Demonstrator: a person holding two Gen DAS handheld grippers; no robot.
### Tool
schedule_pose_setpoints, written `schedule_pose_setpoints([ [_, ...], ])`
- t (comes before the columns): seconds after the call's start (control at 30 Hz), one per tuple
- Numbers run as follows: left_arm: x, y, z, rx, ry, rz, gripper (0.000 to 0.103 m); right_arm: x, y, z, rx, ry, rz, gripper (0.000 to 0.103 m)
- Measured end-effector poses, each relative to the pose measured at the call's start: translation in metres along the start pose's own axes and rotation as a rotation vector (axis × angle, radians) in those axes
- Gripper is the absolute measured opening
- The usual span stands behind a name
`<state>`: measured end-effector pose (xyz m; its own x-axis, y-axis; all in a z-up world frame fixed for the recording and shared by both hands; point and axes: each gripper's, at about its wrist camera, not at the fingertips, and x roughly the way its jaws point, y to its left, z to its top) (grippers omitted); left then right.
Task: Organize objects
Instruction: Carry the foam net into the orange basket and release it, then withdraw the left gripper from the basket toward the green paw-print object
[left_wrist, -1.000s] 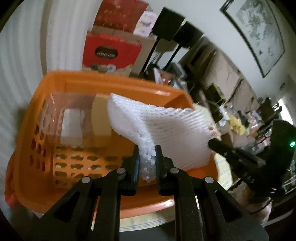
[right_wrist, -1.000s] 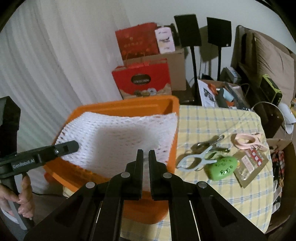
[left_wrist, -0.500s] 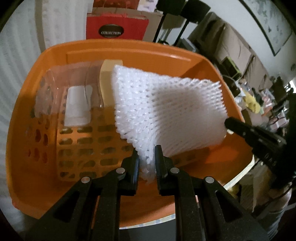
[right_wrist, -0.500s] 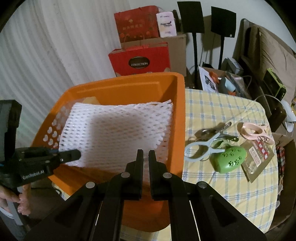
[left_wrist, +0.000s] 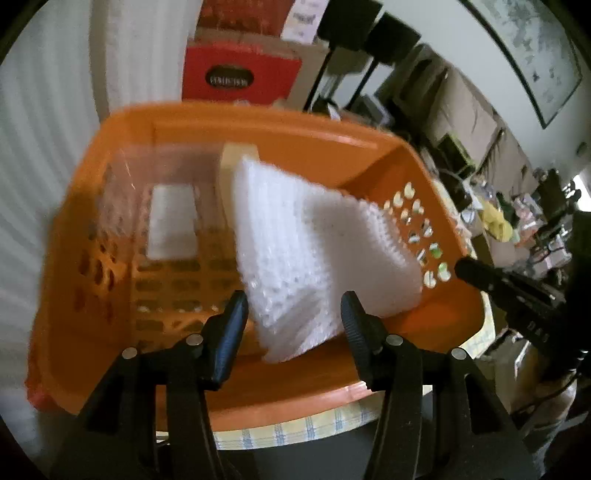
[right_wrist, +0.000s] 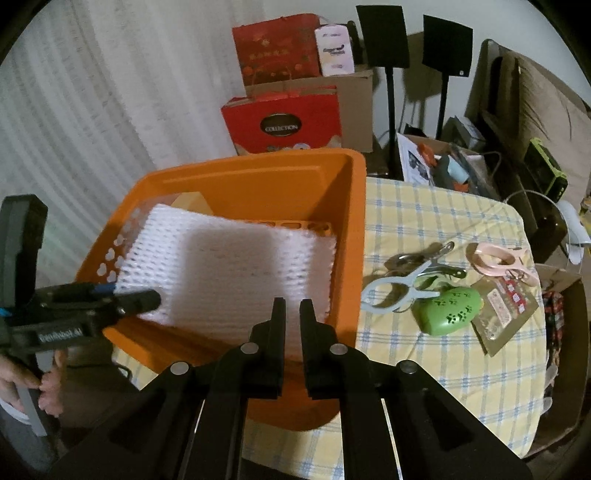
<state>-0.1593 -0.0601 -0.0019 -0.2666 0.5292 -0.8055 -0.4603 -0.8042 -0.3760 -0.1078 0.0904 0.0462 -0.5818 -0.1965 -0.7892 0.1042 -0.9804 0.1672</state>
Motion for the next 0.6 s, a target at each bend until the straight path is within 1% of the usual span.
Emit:
schedule_pose_setpoints([
  [0.07,-0.008,-0.003,0.006,0.014,-0.035,0.030,0.052,-0.006,-0.002,0.000,0.005,-0.012,0.003,0.009],
  [0.13,-0.014,-0.006,0.010,0.029,-0.064,0.064,0.054,-0.012,-0.003,0.001,0.010,-0.027,0.005,0.012],
  [0.17,-0.017,-0.008,0.011,0.034,-0.081,0.074,0.055,-0.015,-0.004,0.001,0.011,-0.034,0.004,0.018],
  [0.2,-0.019,-0.009,0.011,0.035,-0.090,0.074,0.057,-0.018,-0.006,0.001,0.012,-0.040,0.000,0.025],
  [0.27,-0.022,-0.014,0.011,0.039,-0.102,0.053,0.063,-0.025,-0.008,0.000,0.012,-0.056,-0.023,0.033],
  [0.3,-0.022,-0.017,0.012,0.044,-0.104,0.048,0.069,-0.027,-0.010,0.000,0.012,-0.061,-0.033,0.038],
  [0.33,-0.021,-0.022,0.013,0.053,-0.105,0.043,0.075,-0.029,-0.012,0.001,0.014,-0.064,-0.039,0.040],
  [0.4,-0.021,-0.031,0.012,0.073,-0.112,0.046,0.079,-0.033,-0.017,0.000,0.020,-0.072,-0.056,0.049],
  [0.47,-0.022,-0.042,0.010,0.096,-0.117,0.045,0.081,-0.039,-0.024,-0.001,0.030,-0.083,-0.075,0.052],
  [0.6,-0.017,-0.065,0.011,0.118,-0.120,0.020,0.090,-0.049,-0.043,-0.004,0.058,-0.094,-0.112,0.062],
])
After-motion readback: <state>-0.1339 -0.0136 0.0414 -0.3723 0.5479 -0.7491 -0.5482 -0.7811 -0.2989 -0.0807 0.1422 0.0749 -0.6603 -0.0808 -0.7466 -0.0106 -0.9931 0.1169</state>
